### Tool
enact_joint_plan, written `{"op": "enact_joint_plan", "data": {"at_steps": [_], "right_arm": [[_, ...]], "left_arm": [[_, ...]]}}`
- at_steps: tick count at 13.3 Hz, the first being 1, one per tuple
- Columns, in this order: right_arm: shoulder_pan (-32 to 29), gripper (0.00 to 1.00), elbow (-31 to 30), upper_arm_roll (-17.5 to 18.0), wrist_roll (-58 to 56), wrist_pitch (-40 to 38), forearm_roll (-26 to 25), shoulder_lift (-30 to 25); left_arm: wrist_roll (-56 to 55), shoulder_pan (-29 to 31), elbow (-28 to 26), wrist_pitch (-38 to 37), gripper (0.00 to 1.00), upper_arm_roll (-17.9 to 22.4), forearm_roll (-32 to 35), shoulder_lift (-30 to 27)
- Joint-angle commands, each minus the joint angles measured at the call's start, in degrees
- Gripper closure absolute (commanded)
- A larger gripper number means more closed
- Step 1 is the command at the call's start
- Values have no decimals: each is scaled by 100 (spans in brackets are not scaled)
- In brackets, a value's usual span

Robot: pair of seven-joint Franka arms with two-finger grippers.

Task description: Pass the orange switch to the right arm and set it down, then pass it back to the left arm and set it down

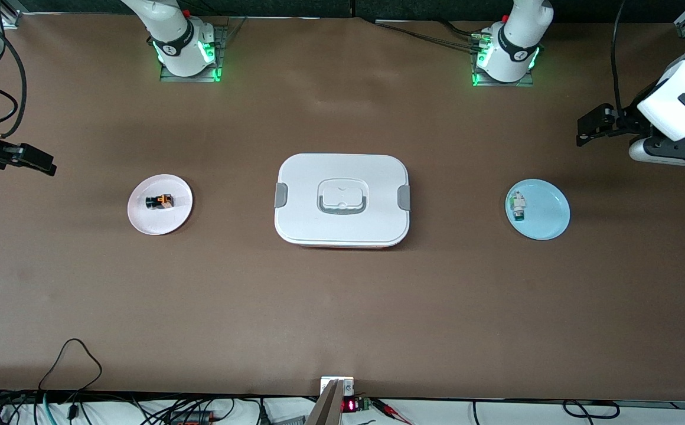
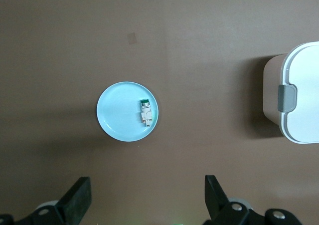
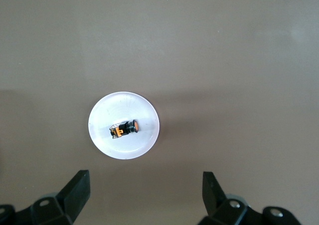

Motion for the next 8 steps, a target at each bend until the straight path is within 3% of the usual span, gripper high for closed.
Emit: {"op": "enact_joint_plan", "data": {"at_steps": [1, 4, 8], "right_arm": [[-95, 0, -414, 84, -50, 257, -17, -275], [-104, 0, -723, 67, -59, 452, -9, -469], [-86, 0, -399, 93, -59, -268, 9, -566]], "left_arm": [[43, 8, 111, -20, 0, 29, -97, 25], [52, 8, 111, -20, 0, 29, -97, 25], [43, 8, 111, -20, 0, 29, -97, 25]]}}
